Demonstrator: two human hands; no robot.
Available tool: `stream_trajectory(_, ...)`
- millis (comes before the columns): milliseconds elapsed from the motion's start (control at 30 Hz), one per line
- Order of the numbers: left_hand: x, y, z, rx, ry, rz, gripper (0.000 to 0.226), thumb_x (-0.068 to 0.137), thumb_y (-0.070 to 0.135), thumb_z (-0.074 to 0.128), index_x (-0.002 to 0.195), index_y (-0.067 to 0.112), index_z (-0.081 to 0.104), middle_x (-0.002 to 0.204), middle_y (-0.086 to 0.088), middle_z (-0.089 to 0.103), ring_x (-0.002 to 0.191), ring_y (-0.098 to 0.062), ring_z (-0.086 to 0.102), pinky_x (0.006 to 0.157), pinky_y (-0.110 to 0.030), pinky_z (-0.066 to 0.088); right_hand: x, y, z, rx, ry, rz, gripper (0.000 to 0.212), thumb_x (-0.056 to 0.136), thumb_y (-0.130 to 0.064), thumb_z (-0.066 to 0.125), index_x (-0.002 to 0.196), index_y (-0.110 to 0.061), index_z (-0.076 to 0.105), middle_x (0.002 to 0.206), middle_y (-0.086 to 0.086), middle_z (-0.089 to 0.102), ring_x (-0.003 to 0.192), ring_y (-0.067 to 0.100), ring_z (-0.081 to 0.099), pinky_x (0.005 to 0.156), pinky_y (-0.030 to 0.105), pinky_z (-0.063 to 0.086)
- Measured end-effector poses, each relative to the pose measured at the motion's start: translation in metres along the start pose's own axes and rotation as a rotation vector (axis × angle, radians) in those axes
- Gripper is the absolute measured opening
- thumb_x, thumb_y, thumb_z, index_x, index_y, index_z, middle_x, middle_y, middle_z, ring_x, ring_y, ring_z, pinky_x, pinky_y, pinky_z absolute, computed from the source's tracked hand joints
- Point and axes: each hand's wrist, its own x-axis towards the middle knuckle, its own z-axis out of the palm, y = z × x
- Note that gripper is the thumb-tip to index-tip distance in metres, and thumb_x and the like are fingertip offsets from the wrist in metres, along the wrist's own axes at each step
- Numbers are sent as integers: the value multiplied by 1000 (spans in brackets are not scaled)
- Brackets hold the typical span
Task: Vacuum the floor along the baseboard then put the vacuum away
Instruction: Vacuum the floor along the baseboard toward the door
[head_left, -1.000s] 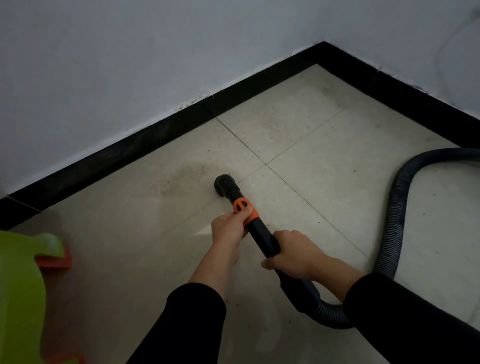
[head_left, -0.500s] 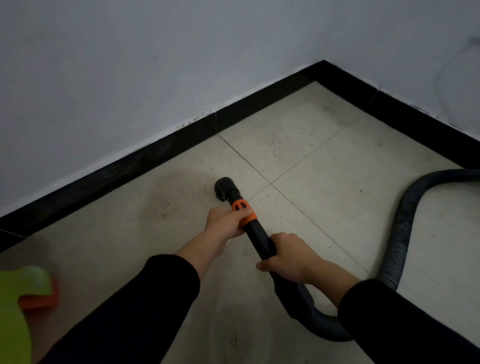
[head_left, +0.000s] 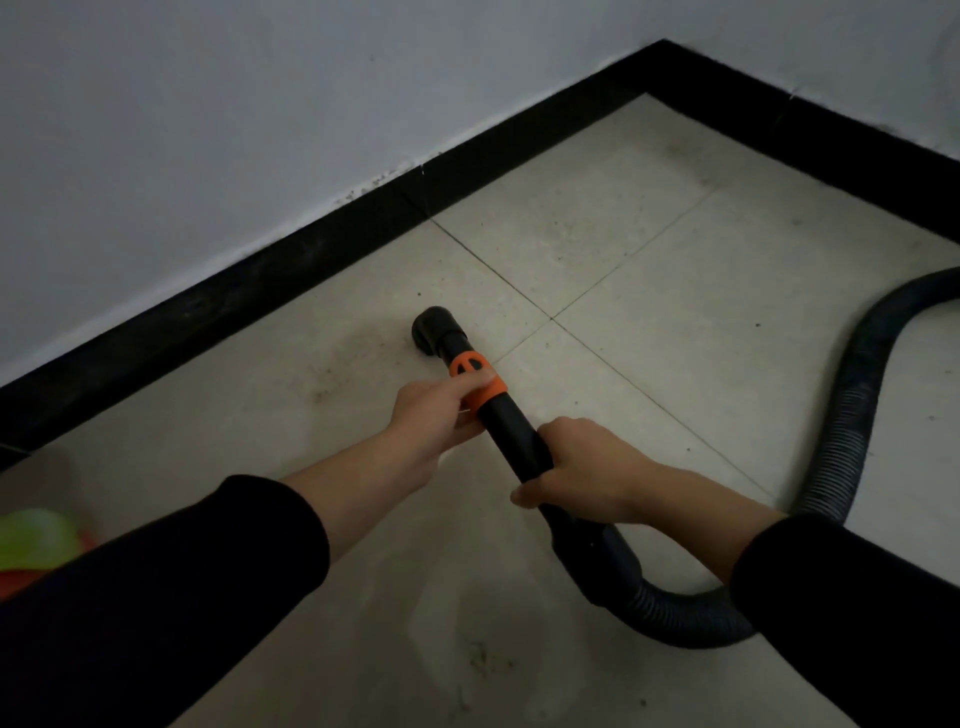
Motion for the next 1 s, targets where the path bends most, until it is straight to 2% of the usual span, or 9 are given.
stream_trajectory(267,-23,-6,-6,2,48,32,40,79,17,77,110,-3,59,100,-17,68,76,-20,71,64,-26,60,-13,-1,1,-22,-33,-33,41,77,-42,74,101,-13,59,90,4,64,80,18,64,78,34,56)
stream_trajectory(533,-34,-19,-20,21,89,38,46,77,20,79,112,-4,61,100,-17,68,77,-21,71,70,-29,60,-22,-4,10,-45,-71,-52,35,76,-41,75,94,-17,55,84,0,61,74,14,60,61,24,45)
stream_trajectory(767,-39,-25,-25,10,157,62,41,78,19,79,108,-4,62,96,-16,68,76,-21,70,66,-29,60,-25,-11,15,-74,-83,-78,38,77,-40,74,98,-14,57,89,3,63,80,18,62,68,29,49)
stream_trajectory(900,-41,-23,-35,-7,172,52,36,79,17,78,104,-3,61,92,-14,66,77,-22,69,67,-30,60,-22,-17,18,-88,-97,-106,36,78,-39,74,96,-15,55,84,0,60,74,15,60,60,24,45)
stream_trajectory(1000,-45,-19,-45,-7,179,49,36,80,17,77,106,-2,59,98,-17,66,79,-23,70,63,-28,60,-19,-26,20,-99,-103,-128,35,79,-39,74,96,-16,54,86,1,60,75,16,60,59,22,43)
